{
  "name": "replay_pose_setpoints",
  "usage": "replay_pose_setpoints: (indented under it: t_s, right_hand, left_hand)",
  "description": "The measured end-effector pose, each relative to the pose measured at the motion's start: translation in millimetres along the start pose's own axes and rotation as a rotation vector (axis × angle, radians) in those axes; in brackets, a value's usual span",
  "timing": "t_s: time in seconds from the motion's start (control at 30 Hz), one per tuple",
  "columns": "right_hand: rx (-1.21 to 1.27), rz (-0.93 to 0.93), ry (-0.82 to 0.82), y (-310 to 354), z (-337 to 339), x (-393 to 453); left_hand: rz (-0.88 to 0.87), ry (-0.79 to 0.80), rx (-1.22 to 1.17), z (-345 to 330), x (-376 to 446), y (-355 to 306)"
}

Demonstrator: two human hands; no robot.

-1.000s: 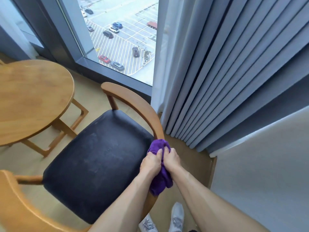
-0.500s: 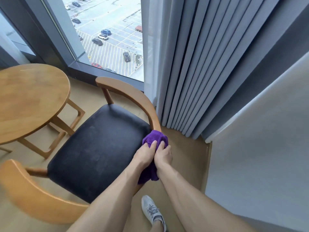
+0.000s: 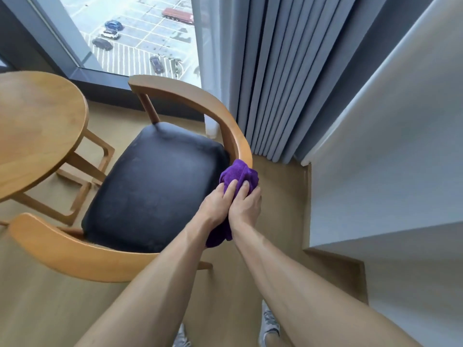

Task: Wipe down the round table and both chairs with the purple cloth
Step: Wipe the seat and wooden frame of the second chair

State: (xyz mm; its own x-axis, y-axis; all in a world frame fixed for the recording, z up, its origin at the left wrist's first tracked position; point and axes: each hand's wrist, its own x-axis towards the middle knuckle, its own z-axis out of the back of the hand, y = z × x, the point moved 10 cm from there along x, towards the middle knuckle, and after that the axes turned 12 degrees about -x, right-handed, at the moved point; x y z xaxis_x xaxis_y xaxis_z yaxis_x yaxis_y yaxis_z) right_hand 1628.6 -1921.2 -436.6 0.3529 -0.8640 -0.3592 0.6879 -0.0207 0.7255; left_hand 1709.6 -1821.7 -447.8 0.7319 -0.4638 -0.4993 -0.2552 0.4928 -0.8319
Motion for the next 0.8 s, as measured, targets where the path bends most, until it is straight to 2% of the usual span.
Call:
replay_pose_setpoints:
  t_s: [0.2, 0.27, 0.37, 0.43, 0.63, 0.8]
  right_hand:
    - [0.051, -0.027, -0.176, -29.6, -10.9, -76.3]
    - [0.057, -0.116, -0.187, -49.2, -29.5, -109.3]
    - [0.088, -0.337, -0.121, -86.2, -73.6, -163.0]
    - [0.126, -0.447, -0.1, -95.5, -102.7, -194.2]
    - [0.186, -0.541, -0.292, -82.5, -127.7, -237.1]
    - [0.084, -0.64, -0.257, -84.4, -133.7, -248.7]
  left_hand:
    - [-0.079, 0.209, 0.115, 20.2, -37.7, 46.6]
    - [-0.1, 0.288, 0.284, 34.3, -54.1, 69.0]
    - [-0.127, 0.378, 0.675, 67.7, -70.0, 100.4]
    - [-0.136, 0.414, 0.804, 94.5, -72.0, 111.8]
    - [-0.164, 0.431, 0.845, 138.9, -76.2, 127.6]
    - [-0.201, 0.466, 0.779, 149.2, -77.9, 126.9]
